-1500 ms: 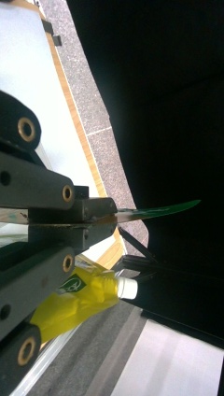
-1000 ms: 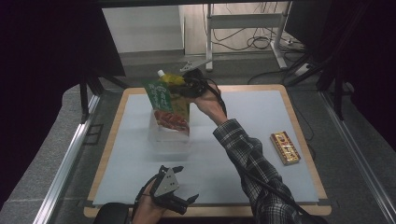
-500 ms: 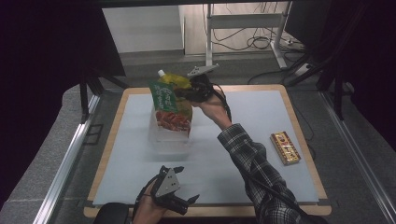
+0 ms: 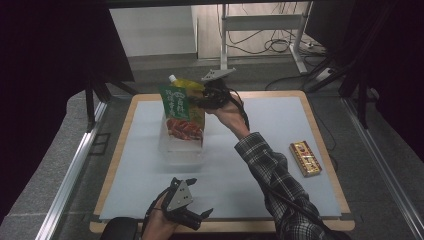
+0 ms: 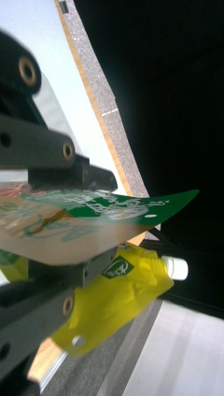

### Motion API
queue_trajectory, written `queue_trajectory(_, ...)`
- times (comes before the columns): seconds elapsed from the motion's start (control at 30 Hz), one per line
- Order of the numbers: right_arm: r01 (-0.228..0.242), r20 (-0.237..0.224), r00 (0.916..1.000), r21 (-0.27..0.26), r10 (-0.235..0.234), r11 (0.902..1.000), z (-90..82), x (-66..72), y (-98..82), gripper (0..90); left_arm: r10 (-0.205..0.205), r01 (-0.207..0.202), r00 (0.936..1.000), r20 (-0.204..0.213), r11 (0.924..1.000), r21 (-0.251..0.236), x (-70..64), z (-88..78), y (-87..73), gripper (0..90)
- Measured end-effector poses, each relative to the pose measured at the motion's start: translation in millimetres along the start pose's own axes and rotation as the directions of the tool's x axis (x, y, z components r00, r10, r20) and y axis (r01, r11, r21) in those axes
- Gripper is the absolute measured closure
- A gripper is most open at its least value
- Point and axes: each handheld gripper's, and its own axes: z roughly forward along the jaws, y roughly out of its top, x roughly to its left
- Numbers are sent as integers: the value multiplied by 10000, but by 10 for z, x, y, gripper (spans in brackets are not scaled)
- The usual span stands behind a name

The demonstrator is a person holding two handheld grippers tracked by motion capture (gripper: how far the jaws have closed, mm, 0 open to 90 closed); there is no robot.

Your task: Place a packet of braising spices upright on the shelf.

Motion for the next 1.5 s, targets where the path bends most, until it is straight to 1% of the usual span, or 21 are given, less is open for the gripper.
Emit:
queue_trajectory(0.03,17,21,10000,-11,-17,10000,-11,-2,-2,594,-4,4,10000,7,10000,-3,2,0,0,0)
queue_trajectory(0.07,33,28,10000,62,-33,10000,-33,1,-8,552,-2,2,10000,0,10000,3,5,0,-1,0)
queue_trajectory(0.1,33,28,10000,62,-33,10000,-33,1,-8,552,-2,2,10000,0,10000,3,5,0,-1,0)
queue_trajectory(0.13,94,82,9999,108,-95,9999,-51,8,-17,510,-14,14,10000,-14,10000,-9,5,-1,-1,0)
queue_trajectory(0.17,94,82,9999,108,-95,9999,-51,8,-17,510,-14,14,10000,-14,10000,-9,5,-1,-1,0)
queue_trajectory(0.2,199,164,9997,238,-203,9995,-70,19,-27,484,-10,10,10000,-19,10000,-5,5,-1,-1,0)
queue_trajectory(0.4,425,295,9986,389,-437,9983,-124,53,-62,435,0,0,10000,-26,10000,21,1,3,-1,0)
queue_trajectory(0.43,465,331,9983,486,-482,9977,-149,63,-80,417,6,-5,10000,-36,10000,28,0,4,-1,0)
queue_trajectory(0.57,464,337,9983,592,-484,9972,-195,67,-113,417,12,-12,10000,-25,10000,31,-2,5,0,0)
queue_trajectory(0.7,460,383,9981,611,-484,9971,-260,64,-160,385,35,-35,10000,-28,10000,45,-5,9,0,0)
queue_trajectory(0.73,446,455,9978,680,-477,9967,-290,65,-183,364,84,-84,10000,-27,9999,90,-2,7,0,0)
queue_trajectory(0.87,424,536,9975,832,-470,9956,-344,69,-239,334,88,-88,10000,-27,9999,94,-4,10,-1,0)
queue_trajectory(1.03,231,547,9981,919,-282,9955,-409,55,-335,316,122,-122,9999,-30,9999,119,-8,14,0,0)
queue_trajectory(1.13,131,418,9990,1038,-175,9945,-442,49,-390,318,102,-102,9999,-27,9999,89,-15,18,1,0)
queue_trajectory(1.3,174,390,9990,1067,-217,9941,-500,63,-444,313,137,-136,9999,-32,9998,119,-12,18,0,0)
queue_trajectory(1.33,221,401,9988,1077,-266,9939,-533,79,-466,304,136,-135,9999,-30,9998,116,-11,19,0,0)
queue_trajectory(1.5,374,579,9973,1159,-443,9926,-599,114,-516,277,145,-144,9999,-29,9998,128,-13,22,0,0)
